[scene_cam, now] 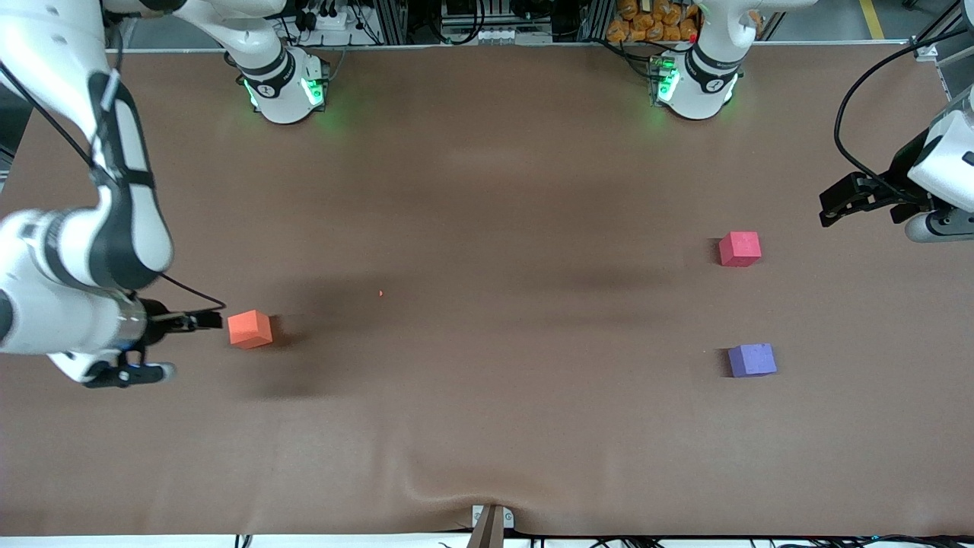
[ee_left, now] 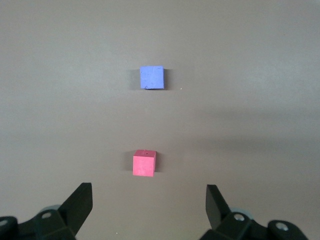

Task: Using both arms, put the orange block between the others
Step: 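Reach the right gripper to the orange cube and grasp it, then lift the orange cube and carry it toward the table center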

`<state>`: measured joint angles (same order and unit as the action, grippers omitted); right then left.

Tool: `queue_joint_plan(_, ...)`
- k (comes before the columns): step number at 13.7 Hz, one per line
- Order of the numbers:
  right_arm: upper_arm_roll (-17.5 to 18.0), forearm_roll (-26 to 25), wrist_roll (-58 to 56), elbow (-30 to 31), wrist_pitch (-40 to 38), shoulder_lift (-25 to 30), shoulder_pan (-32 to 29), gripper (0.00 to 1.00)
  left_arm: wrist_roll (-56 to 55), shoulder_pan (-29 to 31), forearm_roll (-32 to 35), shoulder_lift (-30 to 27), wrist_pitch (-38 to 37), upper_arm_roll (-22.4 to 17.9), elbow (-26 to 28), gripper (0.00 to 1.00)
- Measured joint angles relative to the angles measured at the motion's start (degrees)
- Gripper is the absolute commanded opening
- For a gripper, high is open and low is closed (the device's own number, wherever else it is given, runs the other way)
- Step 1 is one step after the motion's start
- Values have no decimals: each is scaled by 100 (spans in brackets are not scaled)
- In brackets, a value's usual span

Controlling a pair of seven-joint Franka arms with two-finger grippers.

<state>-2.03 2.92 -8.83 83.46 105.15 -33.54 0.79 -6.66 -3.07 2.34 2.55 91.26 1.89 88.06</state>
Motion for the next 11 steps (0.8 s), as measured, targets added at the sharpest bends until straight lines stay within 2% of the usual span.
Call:
queue_joint_plan(6,3,0,-578,418,795,-480,55,100,0,-1,0,3,98,0,-1,100)
queue_joint_plan(11,-2,0,-643,552,898,-706,92,100,0,-25,0,146,239,5,5,100)
